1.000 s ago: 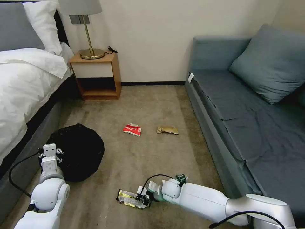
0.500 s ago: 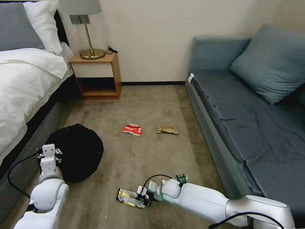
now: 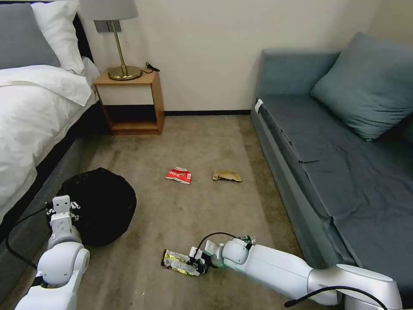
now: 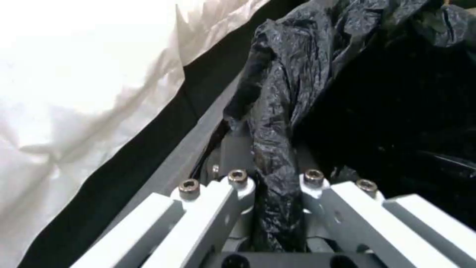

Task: Pick up the trash bin, then pick up the garbage on the floor and place it into the trash bin.

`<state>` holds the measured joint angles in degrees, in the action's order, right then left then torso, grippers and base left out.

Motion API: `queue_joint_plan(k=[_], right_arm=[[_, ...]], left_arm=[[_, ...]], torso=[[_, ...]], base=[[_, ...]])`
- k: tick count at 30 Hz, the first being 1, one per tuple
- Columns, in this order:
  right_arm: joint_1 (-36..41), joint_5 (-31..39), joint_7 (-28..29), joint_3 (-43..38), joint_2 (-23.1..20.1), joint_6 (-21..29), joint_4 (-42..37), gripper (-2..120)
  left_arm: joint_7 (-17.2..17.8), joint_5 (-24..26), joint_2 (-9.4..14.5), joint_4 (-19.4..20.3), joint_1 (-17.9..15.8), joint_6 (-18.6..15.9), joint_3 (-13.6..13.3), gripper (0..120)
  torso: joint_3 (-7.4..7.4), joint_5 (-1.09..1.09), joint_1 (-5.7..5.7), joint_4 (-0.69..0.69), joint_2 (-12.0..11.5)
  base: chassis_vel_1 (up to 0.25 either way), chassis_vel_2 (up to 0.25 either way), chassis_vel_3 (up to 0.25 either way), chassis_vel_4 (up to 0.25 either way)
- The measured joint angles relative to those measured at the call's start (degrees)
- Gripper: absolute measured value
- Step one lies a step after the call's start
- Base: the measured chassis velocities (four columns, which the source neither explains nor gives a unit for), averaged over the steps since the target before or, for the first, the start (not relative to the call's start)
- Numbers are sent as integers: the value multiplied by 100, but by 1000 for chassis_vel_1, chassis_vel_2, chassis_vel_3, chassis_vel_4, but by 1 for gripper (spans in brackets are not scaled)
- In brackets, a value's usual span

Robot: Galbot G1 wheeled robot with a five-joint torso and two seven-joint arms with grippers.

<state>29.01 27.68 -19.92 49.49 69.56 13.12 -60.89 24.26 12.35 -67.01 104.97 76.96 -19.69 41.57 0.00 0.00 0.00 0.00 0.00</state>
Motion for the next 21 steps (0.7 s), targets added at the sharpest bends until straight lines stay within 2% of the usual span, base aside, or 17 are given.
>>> queue_joint_plan(k=[14,21], right_arm=[[323,-112,-26,-1229,-398,-30,-785,0],[452,-110,-131,-2273,-733,-161,-1702,0]], left_arm=[[-14,-28,33,-36,104,25,-2,4],[-76,-106,20,42,160,22,-149,4]], torso=[[0,1,0,1,0],[0,0,0,0,0]], base=[[0,0,0,0],[0,0,0,0]])
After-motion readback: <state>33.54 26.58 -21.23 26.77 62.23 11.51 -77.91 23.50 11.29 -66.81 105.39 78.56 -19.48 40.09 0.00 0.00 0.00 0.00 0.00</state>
